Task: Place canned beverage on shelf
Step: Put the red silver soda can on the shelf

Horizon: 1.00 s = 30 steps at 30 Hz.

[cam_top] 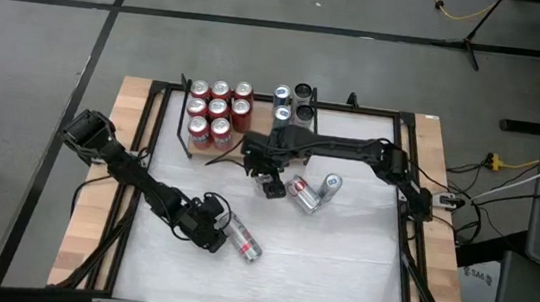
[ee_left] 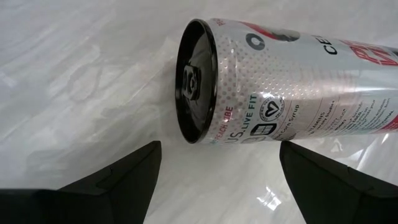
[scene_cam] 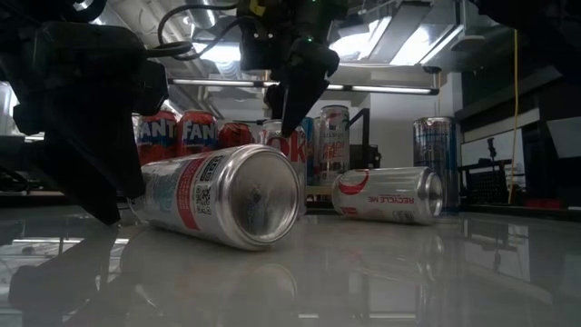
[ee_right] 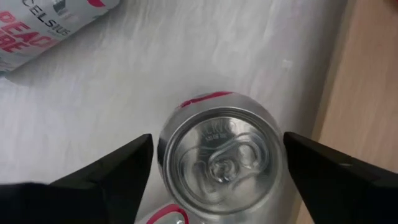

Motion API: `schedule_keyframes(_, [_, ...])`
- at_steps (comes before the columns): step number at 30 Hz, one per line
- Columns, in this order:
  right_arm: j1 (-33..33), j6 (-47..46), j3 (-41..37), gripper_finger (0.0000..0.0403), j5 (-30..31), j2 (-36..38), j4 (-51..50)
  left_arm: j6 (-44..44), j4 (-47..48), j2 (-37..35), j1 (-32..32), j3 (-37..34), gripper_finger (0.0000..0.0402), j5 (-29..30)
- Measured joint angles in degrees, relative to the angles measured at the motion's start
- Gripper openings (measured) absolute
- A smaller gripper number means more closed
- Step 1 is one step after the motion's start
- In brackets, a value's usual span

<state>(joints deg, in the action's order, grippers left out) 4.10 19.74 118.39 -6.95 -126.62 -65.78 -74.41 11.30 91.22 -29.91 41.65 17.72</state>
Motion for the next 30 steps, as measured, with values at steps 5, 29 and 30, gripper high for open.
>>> schedule_keyframes(5, [0.0, -0.01, 0.02, 0.0314, 0.06, -0.64, -0.31, 0.0, 0.01, 0.0, 0.0, 0.0, 0.0321, 0.0])
schedule_keyframes(29, [2.57, 6.1, 14.27, 0.0296, 1.42, -0.49, -6.4, 0.04, 0.01, 0.0, 0.0, 0.0, 0.0321, 0.02])
schedule_keyframes(30, [3.16, 6.15, 15.4, 0.0296, 1.95, -0.49, -6.51, 0.04, -0.01, 0.0, 0.0, 0.0, 0.0321, 0.02])
